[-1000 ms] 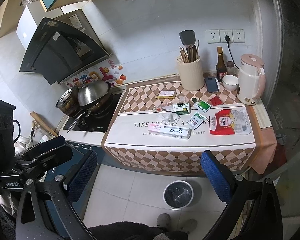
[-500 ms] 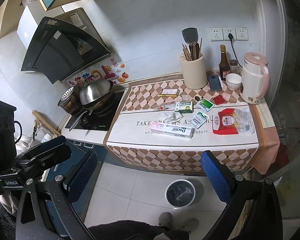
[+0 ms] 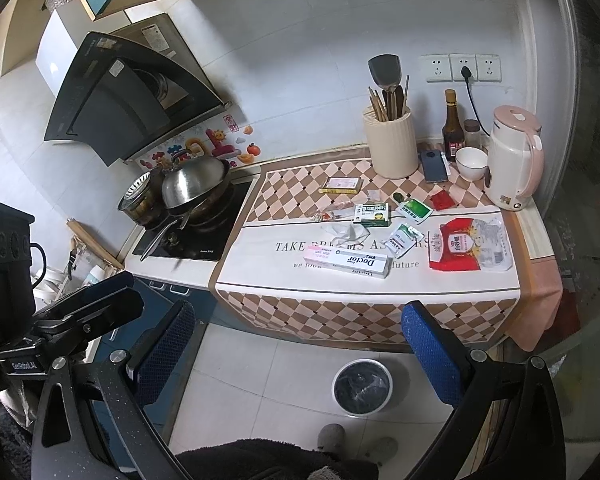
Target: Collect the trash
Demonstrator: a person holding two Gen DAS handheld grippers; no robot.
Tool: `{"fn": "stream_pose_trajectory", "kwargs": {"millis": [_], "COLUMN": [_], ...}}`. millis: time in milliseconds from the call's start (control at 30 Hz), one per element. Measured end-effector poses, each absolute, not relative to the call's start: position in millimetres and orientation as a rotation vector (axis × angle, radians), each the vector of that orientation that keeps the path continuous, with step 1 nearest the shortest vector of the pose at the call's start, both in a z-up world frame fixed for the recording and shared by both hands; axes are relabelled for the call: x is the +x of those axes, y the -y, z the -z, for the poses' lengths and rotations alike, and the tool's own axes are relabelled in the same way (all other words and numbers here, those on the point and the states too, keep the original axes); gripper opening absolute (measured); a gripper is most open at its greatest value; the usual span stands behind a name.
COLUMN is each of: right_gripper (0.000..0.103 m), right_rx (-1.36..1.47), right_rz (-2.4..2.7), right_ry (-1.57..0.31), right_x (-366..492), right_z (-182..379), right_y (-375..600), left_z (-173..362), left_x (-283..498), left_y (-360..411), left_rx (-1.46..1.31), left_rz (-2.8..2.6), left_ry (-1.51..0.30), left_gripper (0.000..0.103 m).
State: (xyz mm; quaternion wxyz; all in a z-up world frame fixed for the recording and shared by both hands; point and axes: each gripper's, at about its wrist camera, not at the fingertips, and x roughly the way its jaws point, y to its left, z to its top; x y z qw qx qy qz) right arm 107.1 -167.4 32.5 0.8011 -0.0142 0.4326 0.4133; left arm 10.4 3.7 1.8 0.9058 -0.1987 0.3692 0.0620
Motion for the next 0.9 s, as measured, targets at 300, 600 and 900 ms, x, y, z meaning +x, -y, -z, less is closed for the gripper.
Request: {"fn": "stream_pose_trajectory", "kwargs": {"millis": [300,600,900], "right_gripper": [0.103,0.103,0.103], "right_rx": [-0.031,-0.024,-0.022], "right_rz": [-0.890,-0.908,-0.911], "right_ry": [-0.930,-0.938,-0.941], "right_x": [108.3,108.2,108.0], "right_z": [-32.9,-30.3,-29.0], "right_y": [165.5,163.8,163.0], "left_z": [-1.6,-1.0,3.0], "left_x": [10.2,12.3,13.7], "left_y": [-4.1,-3.9,-11.7], "left_rx": [-0.411,-0.414,-0.423], "left_rz": [-0.126,-0.122,-0.108], "left_ry": [-0.763,-0.764,-0.765], "left_gripper": [0.103,0.103,0.103]}}
